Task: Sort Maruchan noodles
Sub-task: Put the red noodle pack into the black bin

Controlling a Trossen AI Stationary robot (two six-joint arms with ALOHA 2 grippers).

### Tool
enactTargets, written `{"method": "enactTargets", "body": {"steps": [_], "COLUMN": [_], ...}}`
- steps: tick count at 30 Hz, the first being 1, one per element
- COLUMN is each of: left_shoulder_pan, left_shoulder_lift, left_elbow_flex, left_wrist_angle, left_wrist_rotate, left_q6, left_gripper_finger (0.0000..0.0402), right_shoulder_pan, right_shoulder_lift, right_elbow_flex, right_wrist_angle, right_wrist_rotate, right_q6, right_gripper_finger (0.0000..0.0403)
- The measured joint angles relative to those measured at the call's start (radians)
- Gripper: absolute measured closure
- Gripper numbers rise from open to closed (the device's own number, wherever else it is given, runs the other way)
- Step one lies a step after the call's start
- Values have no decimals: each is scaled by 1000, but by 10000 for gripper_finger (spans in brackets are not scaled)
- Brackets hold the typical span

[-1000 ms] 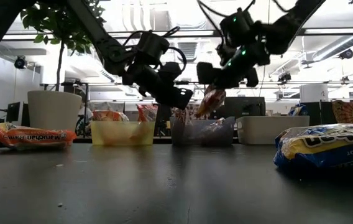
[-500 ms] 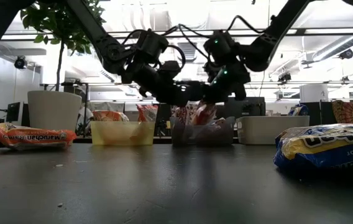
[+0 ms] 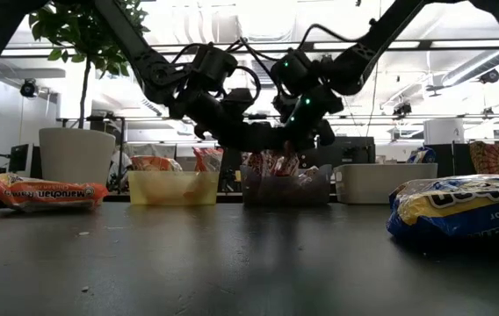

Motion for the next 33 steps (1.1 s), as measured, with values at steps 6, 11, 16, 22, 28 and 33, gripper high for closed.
{"method": "enactTargets", "body": {"steps": [6,11,16,22,28,33], "left_shoulder_pan": [-1,-1,-1,-1,-1,-1], "left_shoulder_lift": [-36,-45,-46,-46,-46,-46], "left_elbow_flex": [-34,-37,-37,-37,-37,-37], "left_wrist_angle": [5,4,-3,4,5,5], "left_wrist_rotate": [3,2,1,1,0,0], "left_q6": [-13,-13,-26,-35,-37,-37], "left_gripper_finger": [401,401,401,401,401,401], "right_shoulder_pan": [15,26,13,-57,-133,-149], "right_shoulder_lift": [-63,-128,-202,-226,-170,-106], "right_elbow_flex": [-1,-2,-1,-1,-2,-3], "right_wrist_angle": [-76,-120,-154,-164,-138,-134], "right_wrist_rotate": [-46,-50,-71,-147,-256,-286], "right_q6": [22,22,18,19,73,116], "right_gripper_finger": [198,207,249,367,391,394]}}
